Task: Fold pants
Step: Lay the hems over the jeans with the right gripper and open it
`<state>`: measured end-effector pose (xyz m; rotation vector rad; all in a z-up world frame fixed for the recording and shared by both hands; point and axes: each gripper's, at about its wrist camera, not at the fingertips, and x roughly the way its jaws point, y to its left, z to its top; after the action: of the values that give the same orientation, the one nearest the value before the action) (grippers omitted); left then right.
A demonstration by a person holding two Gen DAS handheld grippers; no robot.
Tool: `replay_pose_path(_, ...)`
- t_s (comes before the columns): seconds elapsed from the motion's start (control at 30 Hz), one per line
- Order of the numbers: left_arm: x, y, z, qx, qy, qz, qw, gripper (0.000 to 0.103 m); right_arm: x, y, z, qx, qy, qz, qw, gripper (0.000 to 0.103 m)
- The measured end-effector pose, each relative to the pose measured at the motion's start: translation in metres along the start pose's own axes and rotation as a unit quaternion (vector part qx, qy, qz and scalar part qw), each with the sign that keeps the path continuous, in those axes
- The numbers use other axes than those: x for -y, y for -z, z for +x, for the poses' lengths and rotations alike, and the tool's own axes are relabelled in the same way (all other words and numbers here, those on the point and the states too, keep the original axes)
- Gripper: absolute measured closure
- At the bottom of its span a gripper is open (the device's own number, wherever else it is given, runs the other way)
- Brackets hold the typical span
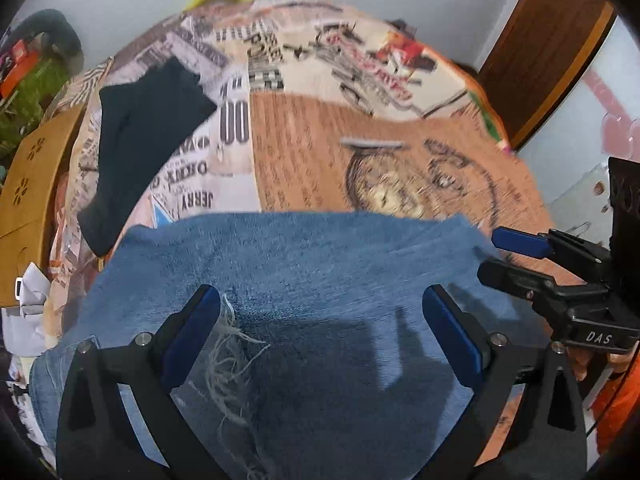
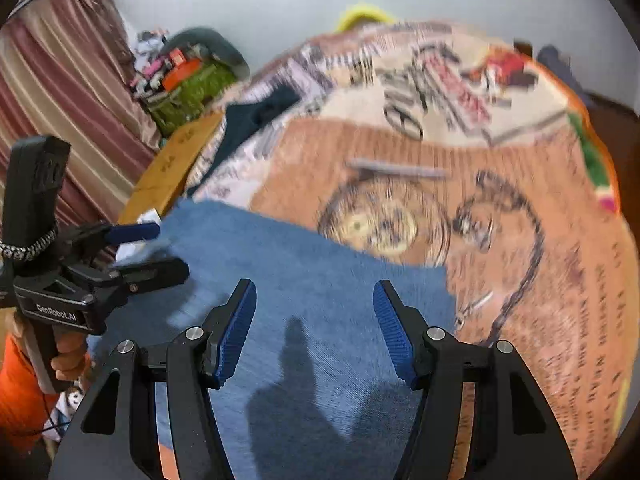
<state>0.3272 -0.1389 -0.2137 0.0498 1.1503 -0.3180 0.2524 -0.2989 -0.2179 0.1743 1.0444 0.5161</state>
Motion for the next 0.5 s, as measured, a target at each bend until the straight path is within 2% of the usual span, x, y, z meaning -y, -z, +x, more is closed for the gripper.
replay_pose_path(0.13, -0.002, 0.013, 0.026, -0.042, -0.026, 0.018, 0.9986, 0.001, 0.005, 0.018, 0.019, -0.043, 0.008, -0.018, 0.999, 0.046)
replay_pose_path(0.27, -0.002, 0.026, 0.023, -0.018, -0.024, 0.045, 0.9985, 0.0, 0.005, 0.035, 0.008, -0.038, 0.008, -0.03, 0.999, 0.044)
replay_pose_path(0.5, -0.006, 0.043, 0.009, -0.001, -0.035, 0.04, 0.9986, 0.0, 0.008, 0.068, -0.011, -0.024, 0.01, -0.023, 0.999, 0.042)
